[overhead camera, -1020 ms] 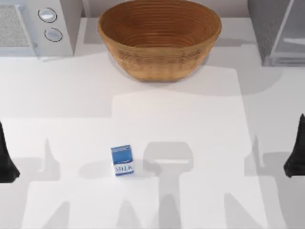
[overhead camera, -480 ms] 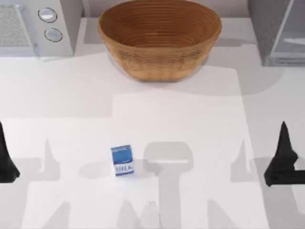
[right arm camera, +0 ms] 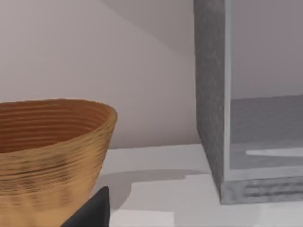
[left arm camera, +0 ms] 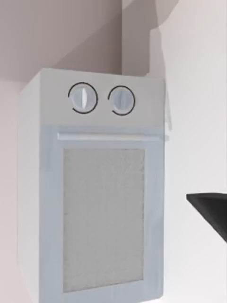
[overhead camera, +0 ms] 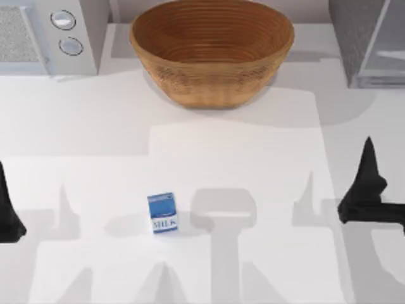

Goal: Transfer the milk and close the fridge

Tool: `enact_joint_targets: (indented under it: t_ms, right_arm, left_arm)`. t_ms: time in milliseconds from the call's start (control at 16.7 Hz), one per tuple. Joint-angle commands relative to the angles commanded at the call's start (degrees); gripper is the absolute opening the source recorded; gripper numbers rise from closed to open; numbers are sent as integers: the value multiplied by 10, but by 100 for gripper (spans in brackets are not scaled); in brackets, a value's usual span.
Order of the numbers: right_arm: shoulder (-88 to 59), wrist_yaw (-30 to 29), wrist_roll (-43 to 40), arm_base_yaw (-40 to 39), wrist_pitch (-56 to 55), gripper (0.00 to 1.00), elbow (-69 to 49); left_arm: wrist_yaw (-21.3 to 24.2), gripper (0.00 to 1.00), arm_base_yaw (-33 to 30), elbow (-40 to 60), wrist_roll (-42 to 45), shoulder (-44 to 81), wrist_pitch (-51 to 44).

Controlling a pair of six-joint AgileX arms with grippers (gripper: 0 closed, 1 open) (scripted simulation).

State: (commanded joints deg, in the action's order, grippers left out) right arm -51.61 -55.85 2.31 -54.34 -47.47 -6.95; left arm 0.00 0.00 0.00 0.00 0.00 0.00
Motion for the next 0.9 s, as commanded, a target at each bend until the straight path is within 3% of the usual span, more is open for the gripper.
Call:
enact_joint_targets:
  t_ms: [900]
  right_arm:
    - [-692, -74, -15, -175, -303, 100, -336]
  left_arm:
    - [0, 100, 0, 0, 0, 0, 0]
